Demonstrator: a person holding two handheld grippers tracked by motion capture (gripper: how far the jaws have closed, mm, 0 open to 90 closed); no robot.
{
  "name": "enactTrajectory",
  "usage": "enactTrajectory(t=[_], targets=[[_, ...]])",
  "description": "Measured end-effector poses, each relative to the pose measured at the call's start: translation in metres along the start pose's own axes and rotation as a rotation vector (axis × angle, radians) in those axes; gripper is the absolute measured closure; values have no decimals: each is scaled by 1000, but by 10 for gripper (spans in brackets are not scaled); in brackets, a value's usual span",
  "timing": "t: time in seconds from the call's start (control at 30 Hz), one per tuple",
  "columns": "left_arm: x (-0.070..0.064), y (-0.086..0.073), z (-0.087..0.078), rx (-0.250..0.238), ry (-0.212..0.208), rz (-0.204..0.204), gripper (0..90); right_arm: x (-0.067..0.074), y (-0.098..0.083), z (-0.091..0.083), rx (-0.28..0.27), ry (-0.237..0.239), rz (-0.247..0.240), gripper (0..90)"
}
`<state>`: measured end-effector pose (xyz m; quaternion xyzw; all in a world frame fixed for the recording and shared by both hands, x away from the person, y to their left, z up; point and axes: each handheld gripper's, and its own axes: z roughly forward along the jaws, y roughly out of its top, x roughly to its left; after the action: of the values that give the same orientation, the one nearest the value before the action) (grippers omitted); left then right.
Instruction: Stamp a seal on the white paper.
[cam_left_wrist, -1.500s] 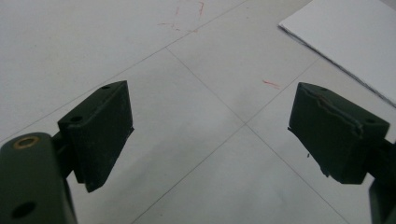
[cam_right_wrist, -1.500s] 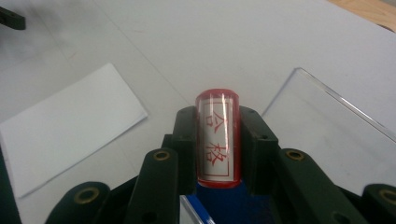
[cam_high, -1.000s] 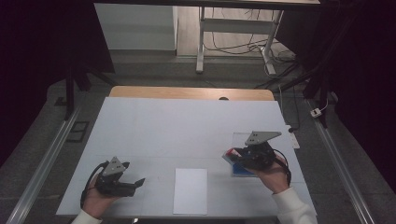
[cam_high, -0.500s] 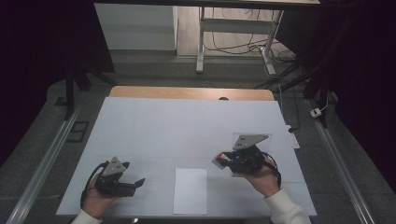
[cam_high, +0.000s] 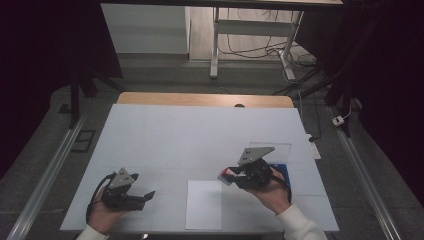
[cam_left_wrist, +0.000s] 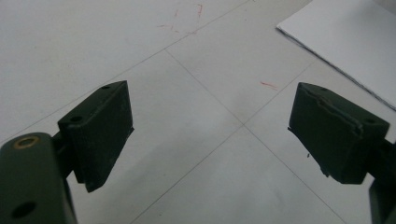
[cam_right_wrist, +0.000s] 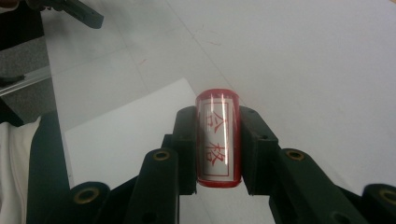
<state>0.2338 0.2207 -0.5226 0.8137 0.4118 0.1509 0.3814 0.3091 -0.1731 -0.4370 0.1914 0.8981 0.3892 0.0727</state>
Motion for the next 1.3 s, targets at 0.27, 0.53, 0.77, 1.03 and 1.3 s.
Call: enactTrajectory(t=[0.27, 0.53, 0.77, 1.03, 1.3], targets=[[0, 0, 0, -2, -1, -1, 135, 17, 8, 19, 12, 14, -31, 702], [0, 0, 0, 2, 2, -1, 135, 28, 11, 33, 30, 14, -61, 702], [0, 0, 0, -1, 1, -1, 135, 30, 11, 38, 43, 37, -63, 702], [0, 0, 0, 1, -1, 0, 135, 35, 13, 45, 85, 57, -103, 702], [0, 0, 0, -2, -3, 0, 135, 42, 15, 55, 133, 68, -136, 703]])
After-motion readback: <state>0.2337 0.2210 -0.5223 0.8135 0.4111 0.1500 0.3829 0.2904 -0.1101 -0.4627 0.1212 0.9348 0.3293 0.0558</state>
